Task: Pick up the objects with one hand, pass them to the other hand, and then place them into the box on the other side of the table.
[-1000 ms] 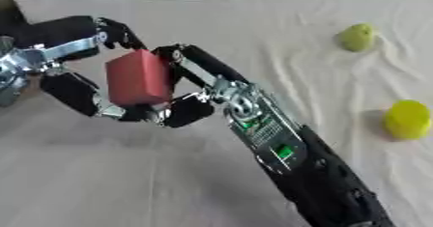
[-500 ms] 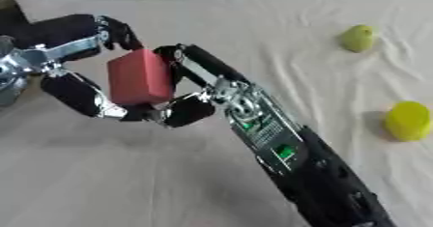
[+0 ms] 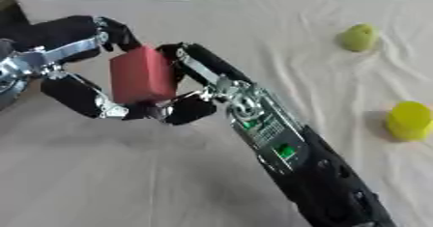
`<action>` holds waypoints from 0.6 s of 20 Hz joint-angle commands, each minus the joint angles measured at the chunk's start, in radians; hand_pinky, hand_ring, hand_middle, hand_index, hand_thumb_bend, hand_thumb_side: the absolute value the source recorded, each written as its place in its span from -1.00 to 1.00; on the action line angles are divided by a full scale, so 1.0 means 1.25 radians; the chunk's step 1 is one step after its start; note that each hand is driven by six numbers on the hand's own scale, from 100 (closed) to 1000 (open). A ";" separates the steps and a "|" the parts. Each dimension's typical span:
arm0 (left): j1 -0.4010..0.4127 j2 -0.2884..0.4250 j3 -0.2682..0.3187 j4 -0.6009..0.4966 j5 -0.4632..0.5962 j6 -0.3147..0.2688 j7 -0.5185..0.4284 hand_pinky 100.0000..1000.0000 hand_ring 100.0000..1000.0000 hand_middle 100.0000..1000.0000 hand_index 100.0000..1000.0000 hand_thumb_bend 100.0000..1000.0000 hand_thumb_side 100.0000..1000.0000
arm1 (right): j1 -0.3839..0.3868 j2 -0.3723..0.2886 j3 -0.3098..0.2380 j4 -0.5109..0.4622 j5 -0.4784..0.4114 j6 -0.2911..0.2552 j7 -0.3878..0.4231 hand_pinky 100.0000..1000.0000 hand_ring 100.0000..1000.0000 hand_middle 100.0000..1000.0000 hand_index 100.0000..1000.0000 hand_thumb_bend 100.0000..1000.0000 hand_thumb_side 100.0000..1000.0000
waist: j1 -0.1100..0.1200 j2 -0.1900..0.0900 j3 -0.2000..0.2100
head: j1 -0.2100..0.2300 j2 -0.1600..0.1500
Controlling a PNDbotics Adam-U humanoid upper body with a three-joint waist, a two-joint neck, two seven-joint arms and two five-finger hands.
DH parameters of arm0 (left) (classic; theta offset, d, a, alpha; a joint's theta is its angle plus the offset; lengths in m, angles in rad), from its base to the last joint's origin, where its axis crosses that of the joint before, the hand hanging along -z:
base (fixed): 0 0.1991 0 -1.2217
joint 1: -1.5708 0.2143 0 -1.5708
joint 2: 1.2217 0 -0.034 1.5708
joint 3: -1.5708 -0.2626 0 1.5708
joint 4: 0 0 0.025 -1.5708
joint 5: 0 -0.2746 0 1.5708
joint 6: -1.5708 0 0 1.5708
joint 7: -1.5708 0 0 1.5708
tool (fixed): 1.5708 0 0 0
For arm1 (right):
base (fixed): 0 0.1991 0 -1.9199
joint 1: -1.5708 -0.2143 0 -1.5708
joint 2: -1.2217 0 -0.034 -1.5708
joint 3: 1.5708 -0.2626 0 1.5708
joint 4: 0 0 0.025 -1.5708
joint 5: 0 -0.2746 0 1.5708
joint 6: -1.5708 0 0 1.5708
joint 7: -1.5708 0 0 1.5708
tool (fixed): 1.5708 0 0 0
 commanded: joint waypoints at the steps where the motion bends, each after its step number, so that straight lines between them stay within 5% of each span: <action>1: -0.006 0.022 0.017 -0.040 0.014 0.013 0.001 0.45 0.50 0.37 0.52 0.06 -0.31 | -0.015 0.010 0.000 -0.024 -0.003 -0.003 -0.003 0.22 -0.16 -0.24 0.02 -1.00 -0.77 | 0.002 -0.012 0.002 | 0.001 -0.009; 12: 0.001 0.035 0.030 -0.082 0.029 0.032 -0.009 0.44 0.49 0.36 0.51 0.00 -0.36 | -0.015 0.010 0.000 -0.023 -0.002 -0.001 0.000 0.22 -0.17 -0.24 0.02 -1.00 -0.77 | 0.003 -0.010 0.003 | 0.000 -0.004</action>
